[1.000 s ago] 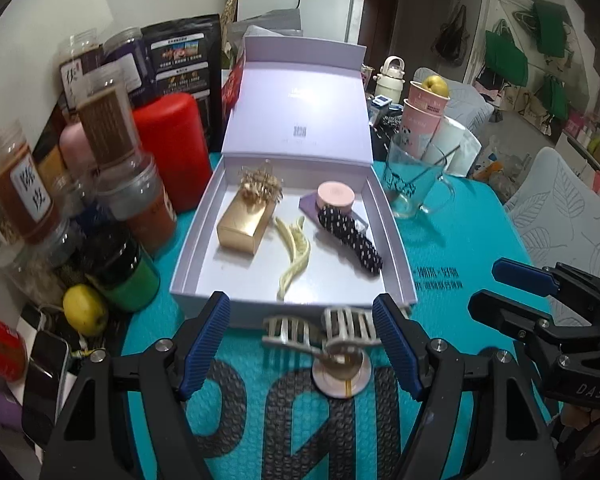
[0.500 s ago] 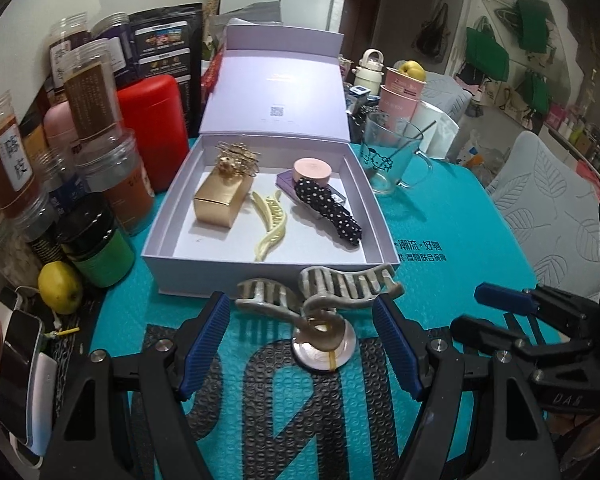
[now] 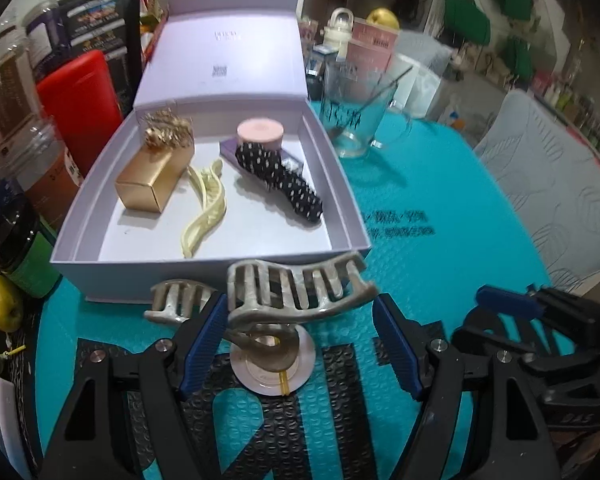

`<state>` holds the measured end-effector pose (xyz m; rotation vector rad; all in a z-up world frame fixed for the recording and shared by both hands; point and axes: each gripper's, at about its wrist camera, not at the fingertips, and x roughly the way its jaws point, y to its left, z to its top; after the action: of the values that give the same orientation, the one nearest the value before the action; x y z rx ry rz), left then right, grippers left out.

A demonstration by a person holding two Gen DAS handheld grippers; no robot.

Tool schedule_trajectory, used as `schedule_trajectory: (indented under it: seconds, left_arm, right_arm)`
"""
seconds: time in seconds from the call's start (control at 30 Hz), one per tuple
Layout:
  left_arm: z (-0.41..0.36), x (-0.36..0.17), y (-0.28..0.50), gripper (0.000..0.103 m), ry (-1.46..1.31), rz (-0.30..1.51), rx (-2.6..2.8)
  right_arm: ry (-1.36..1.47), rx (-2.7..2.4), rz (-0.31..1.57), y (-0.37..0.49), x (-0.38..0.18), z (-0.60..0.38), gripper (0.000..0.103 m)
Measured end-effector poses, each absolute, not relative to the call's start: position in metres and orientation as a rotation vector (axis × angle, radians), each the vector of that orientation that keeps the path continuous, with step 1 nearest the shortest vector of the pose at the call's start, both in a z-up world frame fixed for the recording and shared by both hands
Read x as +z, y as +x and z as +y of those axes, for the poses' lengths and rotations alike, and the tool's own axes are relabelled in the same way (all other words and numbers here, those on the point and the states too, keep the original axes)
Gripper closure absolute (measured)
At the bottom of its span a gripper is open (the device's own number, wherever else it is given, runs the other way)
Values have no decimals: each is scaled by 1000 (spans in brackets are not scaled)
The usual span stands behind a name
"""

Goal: Organize rigid objects
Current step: 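Grasp the large grey-beige claw clip with the left tool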

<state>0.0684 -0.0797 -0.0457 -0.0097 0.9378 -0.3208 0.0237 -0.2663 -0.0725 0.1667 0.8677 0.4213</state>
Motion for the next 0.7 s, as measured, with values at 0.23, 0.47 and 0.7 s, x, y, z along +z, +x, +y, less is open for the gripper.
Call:
schedule_trajectory:
  seconds: [0.23, 0.47, 0.7]
  left_arm:
    - [-84, -59, 79, 29, 51, 961, -299]
    - [-80, -61, 77, 51, 102, 933, -210]
    - [-61, -57, 64, 60, 67, 895, -215]
  right_arm:
    - [179, 418, 874, 27, -75, -271, 42]
    - [168, 427, 864, 27, -73, -268, 42]
    - [143, 476, 862, 26, -73, -254, 42]
